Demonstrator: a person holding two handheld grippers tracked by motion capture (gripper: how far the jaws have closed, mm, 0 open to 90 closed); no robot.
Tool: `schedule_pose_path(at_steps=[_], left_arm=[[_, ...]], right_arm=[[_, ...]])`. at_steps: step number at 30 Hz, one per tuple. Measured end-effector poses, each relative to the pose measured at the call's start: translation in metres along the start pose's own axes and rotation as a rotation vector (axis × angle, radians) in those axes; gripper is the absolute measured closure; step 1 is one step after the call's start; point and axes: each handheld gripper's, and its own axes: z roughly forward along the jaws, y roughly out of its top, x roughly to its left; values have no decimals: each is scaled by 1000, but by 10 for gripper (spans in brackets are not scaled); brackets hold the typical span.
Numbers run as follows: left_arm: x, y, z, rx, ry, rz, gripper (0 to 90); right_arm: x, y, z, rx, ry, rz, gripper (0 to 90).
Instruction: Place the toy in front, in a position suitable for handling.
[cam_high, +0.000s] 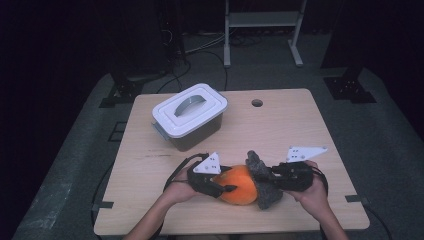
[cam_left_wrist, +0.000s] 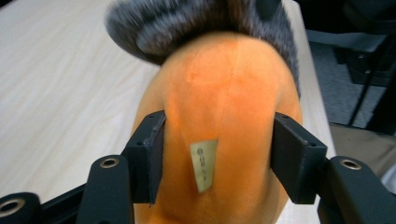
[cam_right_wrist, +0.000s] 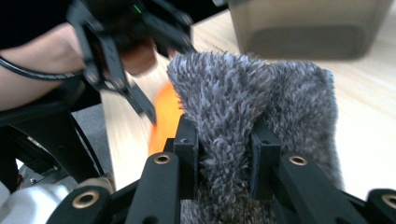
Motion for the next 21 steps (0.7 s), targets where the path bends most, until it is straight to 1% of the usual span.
schedule_pose_path(at_steps=[2,3,4,5,6,7,8,9,10,11,12,13,15,16,17,19,20,21], left_arm=[[2,0,-3,0,21,-13,418],[3,-1,-3,-4,24,-24,418],[4,-1,-2,-4,26,-29,417],[3,-2,-1,-2,20,-33,414],[2,-1,0,4,6,-30,406],[1,0,1,8,-8,-26,391],[-1,1,2,15,-35,-20,372],[-1,2,1,11,-60,-21,352],[-2,3,0,-2,-85,-30,345],[-1,4,-1,-16,-97,-36,339],[0,4,-3,-47,-115,-49,338],[1,5,-4,-57,-117,-56,322],[2,5,-3,-42,-93,-66,284],[3,2,-1,-24,-100,-78,285],[3,0,2,-10,-111,-86,287],[3,-5,6,16,-172,-99,289],[2,-5,7,25,-201,-89,290],[0,-4,6,27,-213,-76,290]], right_arm=[[-6,-5,1,32,-25,12,691],[-9,-8,2,45,-34,22,691],[-11,-9,2,48,-36,32,691],[-11,-10,1,36,-37,41,691],[-10,-8,0,21,-34,37,691],[-8,-5,-1,2,-20,33,691],[-6,-2,-2,-14,-6,31,691],[-4,-1,-1,-10,0,21,691],[-4,-1,1,7,0,12,690],[-3,-3,4,31,2,9,690],[-4,-6,7,46,8,9,689],[-4,-9,10,69,28,10,689],[-4,-11,11,89,65,18,688],[-4,-12,11,102,77,14,688],[-4,-12,9,109,77,13,688],[-3,-10,5,88,78,19,688],[-3,-9,4,76,72,17,689],[-2,-7,3,67,70,15,689]])
